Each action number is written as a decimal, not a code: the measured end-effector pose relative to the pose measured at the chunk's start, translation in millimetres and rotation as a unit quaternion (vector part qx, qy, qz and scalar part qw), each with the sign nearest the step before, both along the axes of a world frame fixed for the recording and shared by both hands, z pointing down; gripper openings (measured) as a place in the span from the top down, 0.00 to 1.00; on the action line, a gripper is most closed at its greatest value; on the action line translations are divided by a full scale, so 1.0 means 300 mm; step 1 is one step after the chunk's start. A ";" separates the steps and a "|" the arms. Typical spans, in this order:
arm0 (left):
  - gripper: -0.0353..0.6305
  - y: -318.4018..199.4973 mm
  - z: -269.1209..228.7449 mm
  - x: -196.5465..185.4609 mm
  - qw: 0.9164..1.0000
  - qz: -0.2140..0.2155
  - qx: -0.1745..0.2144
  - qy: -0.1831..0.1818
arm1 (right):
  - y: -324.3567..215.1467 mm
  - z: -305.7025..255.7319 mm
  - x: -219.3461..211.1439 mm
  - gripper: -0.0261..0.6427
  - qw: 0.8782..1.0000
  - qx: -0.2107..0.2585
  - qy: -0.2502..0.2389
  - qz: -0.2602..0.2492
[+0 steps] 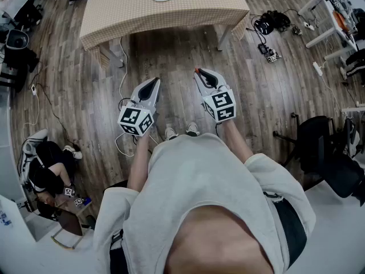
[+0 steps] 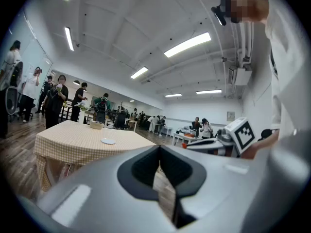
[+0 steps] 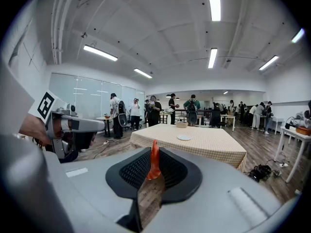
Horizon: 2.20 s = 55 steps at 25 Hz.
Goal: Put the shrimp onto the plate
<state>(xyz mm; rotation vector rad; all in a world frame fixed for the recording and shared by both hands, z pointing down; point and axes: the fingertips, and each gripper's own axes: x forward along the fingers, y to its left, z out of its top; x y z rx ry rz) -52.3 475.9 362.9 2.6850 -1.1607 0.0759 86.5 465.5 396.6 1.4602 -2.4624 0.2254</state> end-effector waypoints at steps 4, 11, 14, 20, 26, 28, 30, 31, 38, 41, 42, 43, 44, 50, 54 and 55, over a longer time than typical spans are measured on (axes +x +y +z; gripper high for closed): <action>0.93 -0.014 -0.007 0.032 1.000 0.000 0.005 -0.002 | -0.017 -0.012 0.015 0.88 1.000 0.008 0.001 -0.008; 0.93 -0.053 0.002 0.081 1.000 -0.006 0.006 -0.005 | -0.058 -0.011 0.029 0.88 0.999 0.017 -0.005 -0.029; 0.93 -0.055 0.016 0.097 1.000 -0.013 0.004 -0.010 | -0.063 -0.006 0.047 0.88 0.999 0.019 -0.020 -0.037; 0.93 -0.062 0.046 0.104 1.000 -0.028 -0.004 -0.010 | -0.076 0.021 0.071 0.88 0.998 0.018 -0.028 -0.046; 0.93 -0.110 0.047 0.156 1.000 -0.022 -0.004 -0.009 | -0.112 0.035 0.110 0.88 0.999 0.014 -0.027 -0.044; 0.93 -0.134 0.051 0.156 1.000 -0.022 -0.006 -0.008 | -0.135 0.035 0.116 0.88 0.999 0.013 -0.026 -0.043; 0.93 -0.158 0.059 0.154 1.000 -0.025 -0.007 -0.006 | -0.155 0.042 0.126 0.88 0.999 0.012 -0.027 -0.042; 0.93 -0.171 0.062 0.154 1.000 -0.026 -0.007 -0.004 | -0.165 0.047 0.130 0.88 0.999 0.011 -0.027 -0.040; 0.93 -0.279 0.069 0.164 1.000 -0.020 0.000 0.005 | -0.244 0.069 0.143 0.88 0.999 0.010 -0.022 -0.035; 0.93 -0.351 0.083 0.163 1.000 -0.014 -0.001 0.008 | -0.311 0.079 0.143 0.88 0.999 0.006 -0.019 -0.032; 0.93 -0.379 0.091 0.159 1.000 -0.013 -0.003 0.009 | -0.339 0.084 0.139 0.88 0.999 0.006 -0.017 -0.031; 0.93 -0.411 0.100 0.155 1.000 -0.011 -0.004 0.010 | -0.369 0.091 0.135 0.88 0.999 0.005 -0.015 -0.030; 0.93 -0.446 0.111 0.151 1.000 -0.009 -0.005 0.012 | -0.401 0.099 0.130 0.88 1.000 0.005 -0.013 -0.028; 0.93 -0.705 0.172 0.106 1.000 0.003 -0.013 0.024 | -0.631 0.161 0.069 0.88 1.000 -0.009 0.005 -0.022; 0.93 -0.926 0.181 0.053 0.999 0.013 -0.022 0.028 | -0.838 0.179 0.005 0.88 0.999 -0.026 0.011 -0.018; 0.93 -0.982 0.181 0.032 0.999 0.015 -0.026 0.028 | -0.893 0.178 -0.015 0.88 0.999 -0.030 0.011 -0.017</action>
